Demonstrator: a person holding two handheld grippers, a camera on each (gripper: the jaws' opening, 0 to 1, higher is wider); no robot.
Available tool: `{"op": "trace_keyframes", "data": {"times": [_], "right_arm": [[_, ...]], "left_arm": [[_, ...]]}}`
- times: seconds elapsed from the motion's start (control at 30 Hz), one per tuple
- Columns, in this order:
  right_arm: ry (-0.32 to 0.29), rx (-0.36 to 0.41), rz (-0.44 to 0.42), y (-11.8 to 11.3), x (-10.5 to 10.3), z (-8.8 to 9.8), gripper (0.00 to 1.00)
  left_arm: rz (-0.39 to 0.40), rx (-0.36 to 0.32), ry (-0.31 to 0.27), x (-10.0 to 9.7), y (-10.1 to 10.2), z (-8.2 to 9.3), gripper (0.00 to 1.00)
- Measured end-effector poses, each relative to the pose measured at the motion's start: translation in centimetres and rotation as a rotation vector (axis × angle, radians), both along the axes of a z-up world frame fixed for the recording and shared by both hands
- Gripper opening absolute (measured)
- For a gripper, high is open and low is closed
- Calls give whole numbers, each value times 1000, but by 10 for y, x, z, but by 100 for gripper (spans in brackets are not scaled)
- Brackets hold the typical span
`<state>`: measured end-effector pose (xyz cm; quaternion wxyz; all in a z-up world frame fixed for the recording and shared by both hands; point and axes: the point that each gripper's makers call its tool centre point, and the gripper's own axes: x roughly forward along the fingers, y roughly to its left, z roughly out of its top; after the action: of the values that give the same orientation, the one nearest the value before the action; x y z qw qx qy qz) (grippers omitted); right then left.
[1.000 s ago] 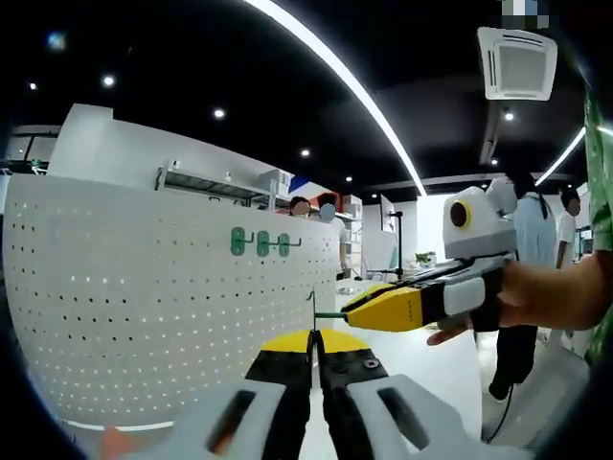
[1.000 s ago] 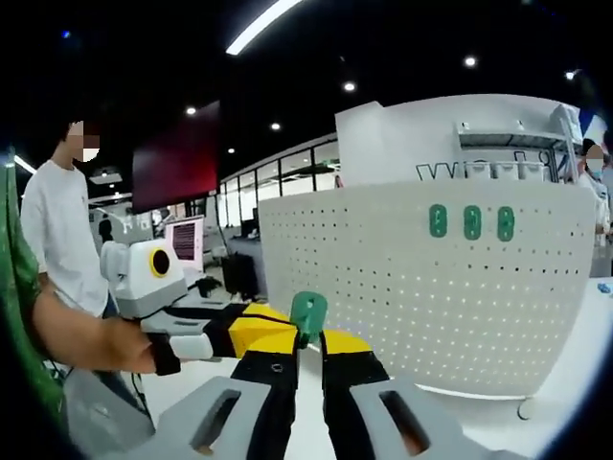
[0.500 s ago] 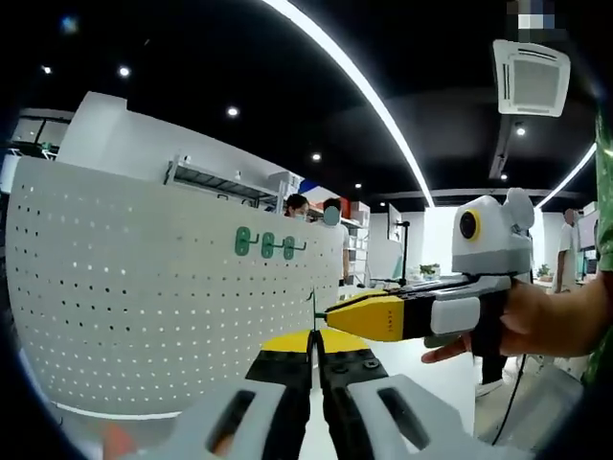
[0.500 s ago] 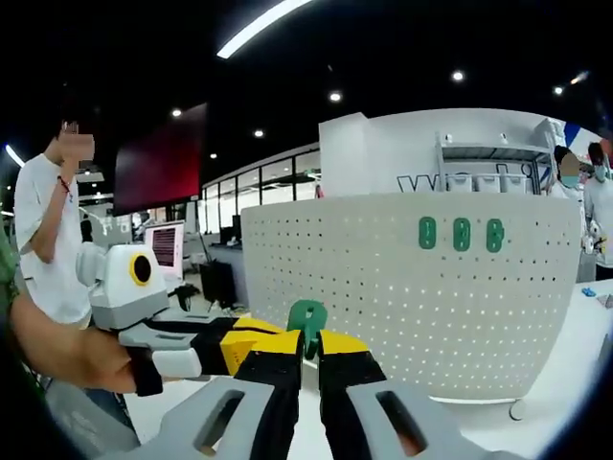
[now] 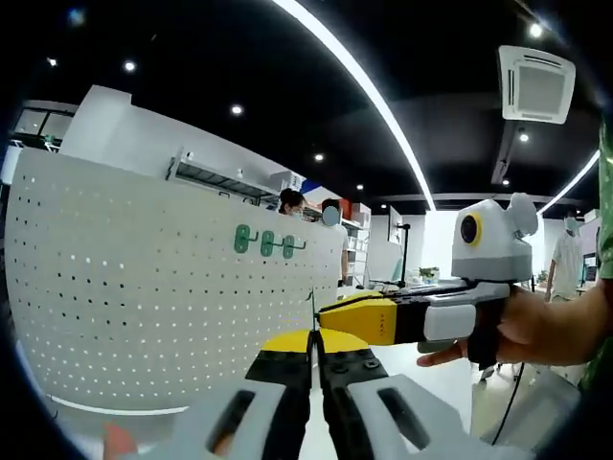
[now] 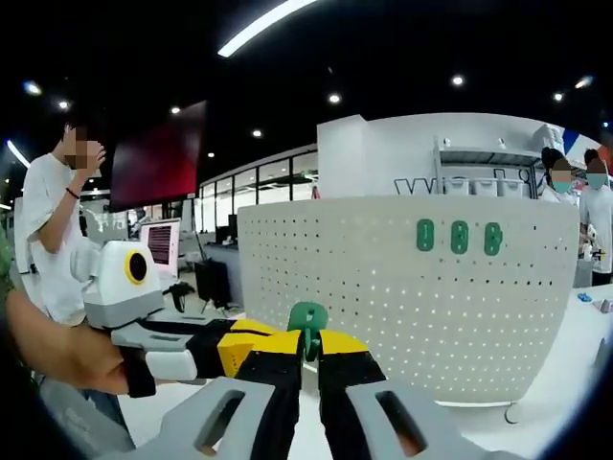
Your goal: Insert the hook assembly into the mounting plate slot until the hook locks in place.
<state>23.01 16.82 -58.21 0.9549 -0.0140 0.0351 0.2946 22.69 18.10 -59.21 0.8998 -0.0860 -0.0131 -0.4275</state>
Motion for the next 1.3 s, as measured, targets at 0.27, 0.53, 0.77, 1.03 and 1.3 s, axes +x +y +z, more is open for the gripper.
{"op": "trace_keyframes", "data": {"times": [0.27, 0.53, 0.77, 1.03, 1.3], "right_arm": [[4, -6, 15, 2, 1, -1, 2], [11, 4, 14, 3, 3, -1, 1], [16, 10, 3, -1, 4, -1, 1], [15, 8, -6, -5, 5, 0, 1], [14, 6, -9, -7, 5, 0, 1]], "left_arm": [[-6, 17, -7, 1, 0, -2, 2], [-3, 71, -54, 2, 0, -1, 3], [-21, 98, -73, 0, -1, 0, 9], [-58, 128, -78, -5, -4, -4, 23], [-155, 151, -65, -18, -6, -8, 50]]}}
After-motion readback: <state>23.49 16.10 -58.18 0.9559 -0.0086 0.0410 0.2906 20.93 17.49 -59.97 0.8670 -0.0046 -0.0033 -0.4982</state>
